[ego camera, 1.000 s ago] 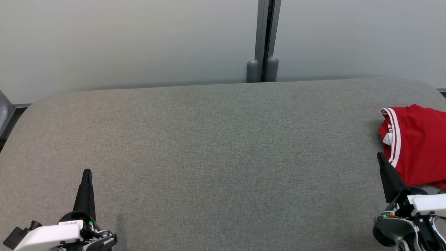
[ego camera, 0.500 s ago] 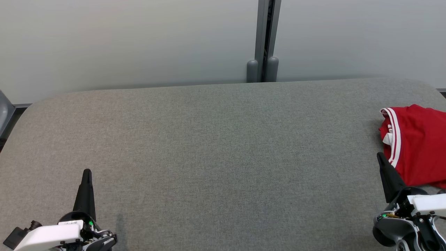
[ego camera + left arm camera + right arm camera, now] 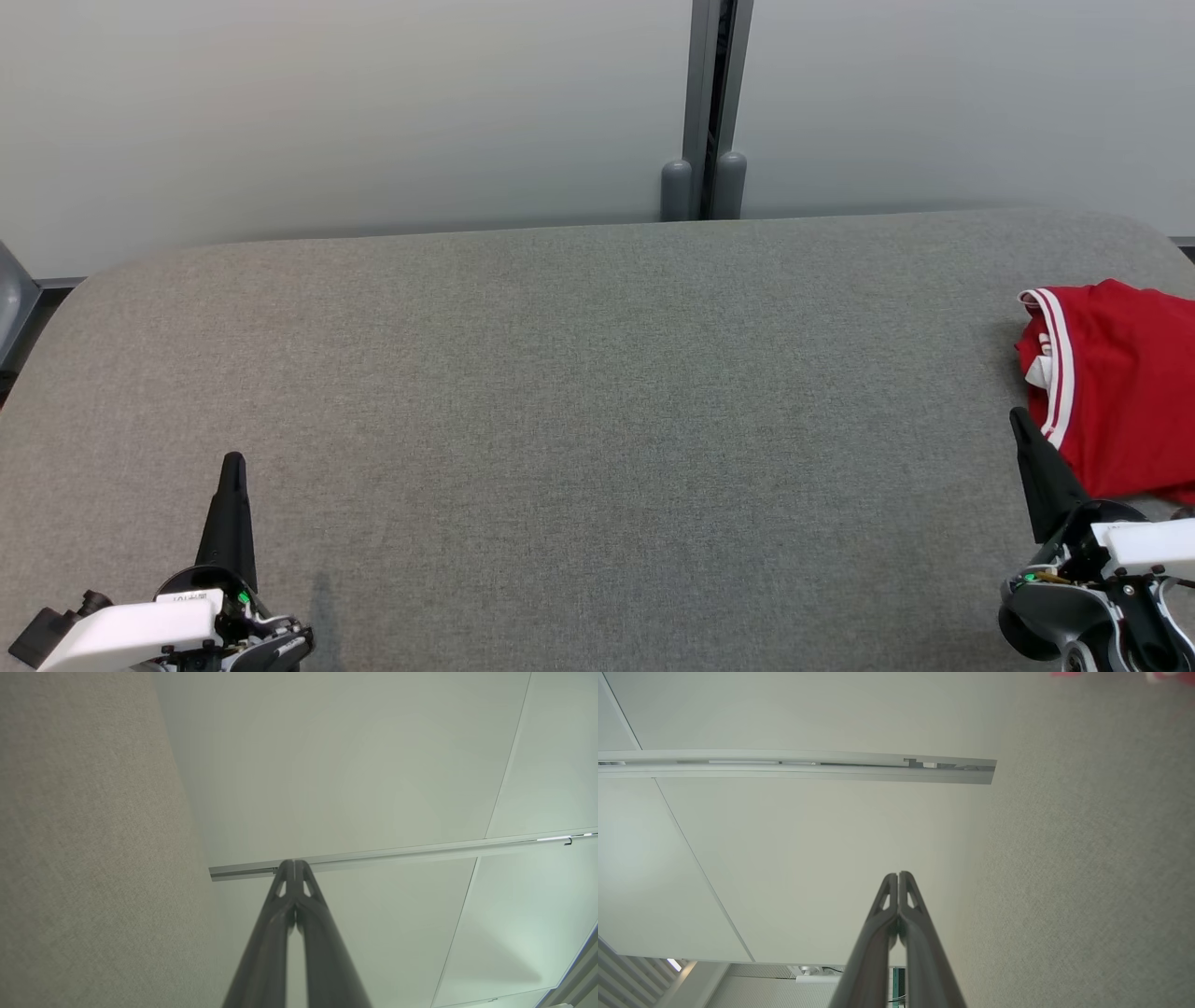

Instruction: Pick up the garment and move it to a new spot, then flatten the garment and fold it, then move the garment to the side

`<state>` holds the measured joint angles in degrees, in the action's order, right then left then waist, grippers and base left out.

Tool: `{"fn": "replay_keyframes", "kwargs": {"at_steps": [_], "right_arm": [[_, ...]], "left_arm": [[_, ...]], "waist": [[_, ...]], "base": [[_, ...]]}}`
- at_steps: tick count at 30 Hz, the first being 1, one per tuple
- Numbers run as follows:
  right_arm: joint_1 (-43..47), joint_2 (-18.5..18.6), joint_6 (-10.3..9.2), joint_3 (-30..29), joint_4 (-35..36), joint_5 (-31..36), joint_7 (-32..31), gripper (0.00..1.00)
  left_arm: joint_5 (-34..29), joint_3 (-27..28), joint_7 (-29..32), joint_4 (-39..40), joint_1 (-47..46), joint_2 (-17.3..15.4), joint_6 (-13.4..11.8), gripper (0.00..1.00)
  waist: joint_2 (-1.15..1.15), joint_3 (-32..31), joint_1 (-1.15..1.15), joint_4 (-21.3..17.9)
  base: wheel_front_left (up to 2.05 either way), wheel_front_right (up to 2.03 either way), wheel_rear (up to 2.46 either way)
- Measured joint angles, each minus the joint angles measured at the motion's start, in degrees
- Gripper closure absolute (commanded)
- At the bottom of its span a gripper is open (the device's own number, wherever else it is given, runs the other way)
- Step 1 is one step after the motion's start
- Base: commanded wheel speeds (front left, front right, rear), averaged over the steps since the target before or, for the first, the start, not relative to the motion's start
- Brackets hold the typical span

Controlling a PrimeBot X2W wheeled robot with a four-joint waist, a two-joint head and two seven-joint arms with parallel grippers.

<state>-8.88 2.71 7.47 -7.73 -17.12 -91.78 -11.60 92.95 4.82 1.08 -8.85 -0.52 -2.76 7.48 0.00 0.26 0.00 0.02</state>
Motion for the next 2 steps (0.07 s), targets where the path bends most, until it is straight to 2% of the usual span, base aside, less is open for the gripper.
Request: {"fn": "replay_keyframes", "kwargs": {"at_steps": [2], "right_arm": [[0.0, 0.0, 0.01, 0.0, 0.0, 0.0, 0.0, 1.0]], "left_arm": [[0.0, 0.0, 0.0, 0.0, 0.0, 0.0, 0.0, 1.0]], "waist": [[0.0, 0.0, 0.0, 0.0]], "base": [[0.0, 0.0, 0.0]]}}
